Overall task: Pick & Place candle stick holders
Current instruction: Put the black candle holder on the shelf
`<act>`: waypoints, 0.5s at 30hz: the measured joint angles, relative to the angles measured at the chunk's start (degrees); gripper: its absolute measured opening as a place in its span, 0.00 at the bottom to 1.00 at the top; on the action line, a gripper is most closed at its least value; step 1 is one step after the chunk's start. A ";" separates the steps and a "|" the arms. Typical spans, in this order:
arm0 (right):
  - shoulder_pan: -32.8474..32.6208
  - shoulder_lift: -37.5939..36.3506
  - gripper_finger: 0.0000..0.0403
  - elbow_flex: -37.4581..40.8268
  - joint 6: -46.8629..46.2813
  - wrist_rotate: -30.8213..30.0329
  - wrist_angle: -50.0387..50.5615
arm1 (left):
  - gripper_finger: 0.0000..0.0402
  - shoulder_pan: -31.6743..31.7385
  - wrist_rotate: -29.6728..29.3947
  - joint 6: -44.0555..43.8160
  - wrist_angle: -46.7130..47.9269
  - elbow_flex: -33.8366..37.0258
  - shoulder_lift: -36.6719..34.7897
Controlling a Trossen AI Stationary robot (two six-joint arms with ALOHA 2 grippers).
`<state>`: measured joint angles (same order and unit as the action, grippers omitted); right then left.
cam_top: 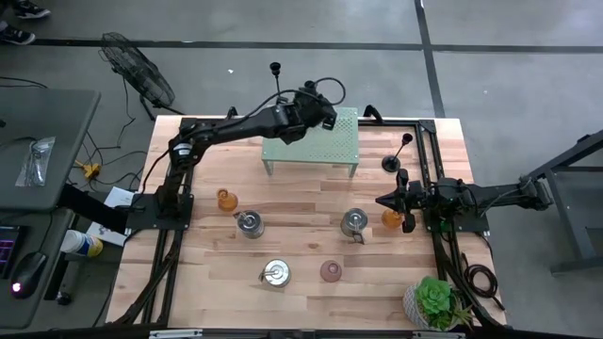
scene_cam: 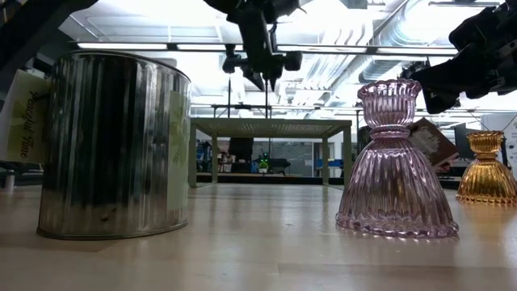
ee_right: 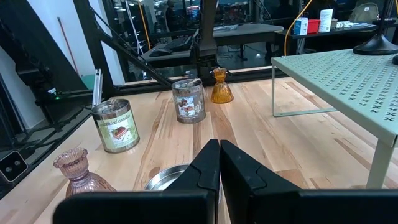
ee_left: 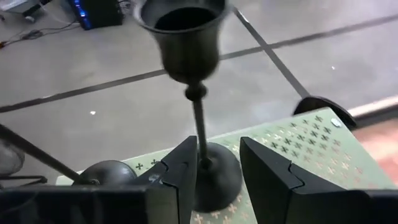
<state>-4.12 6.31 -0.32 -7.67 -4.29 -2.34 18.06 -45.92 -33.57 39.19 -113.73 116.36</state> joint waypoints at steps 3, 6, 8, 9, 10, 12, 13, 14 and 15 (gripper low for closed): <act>0.00 0.00 0.01 0.00 0.00 0.00 0.00 | 0.30 -0.89 1.56 1.96 0.45 0.00 -0.29; 0.00 0.00 0.01 0.00 0.00 0.00 0.01 | 0.29 -1.88 3.79 3.47 1.79 0.02 -1.09; 0.00 0.00 0.01 0.00 0.00 0.00 0.00 | 0.29 -2.47 5.52 3.72 2.97 0.03 -2.07; 0.00 0.00 0.01 0.00 0.00 0.00 0.01 | 0.29 -2.71 6.58 4.22 3.38 0.07 -2.55; 0.00 0.00 0.01 0.00 0.00 0.00 -0.01 | 0.29 -3.25 7.80 5.18 2.86 0.04 -3.00; 0.00 0.00 0.01 0.00 -0.01 0.00 0.01 | 0.29 -3.70 9.46 8.00 3.16 0.04 -4.37; 0.00 0.02 0.01 0.00 -0.01 0.02 0.01 | 0.29 -4.25 10.10 10.04 3.18 0.04 -5.00; 0.00 0.02 0.01 0.00 0.00 0.00 0.00 | 0.29 -4.62 10.94 12.00 2.86 0.04 -5.65; 0.00 0.00 0.01 0.00 0.01 0.00 -0.01 | 0.29 -4.78 11.86 13.79 2.86 0.04 -6.38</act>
<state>-4.12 6.31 -0.32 -7.66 -4.29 -2.35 13.28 -34.05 -19.78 42.06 -113.69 109.98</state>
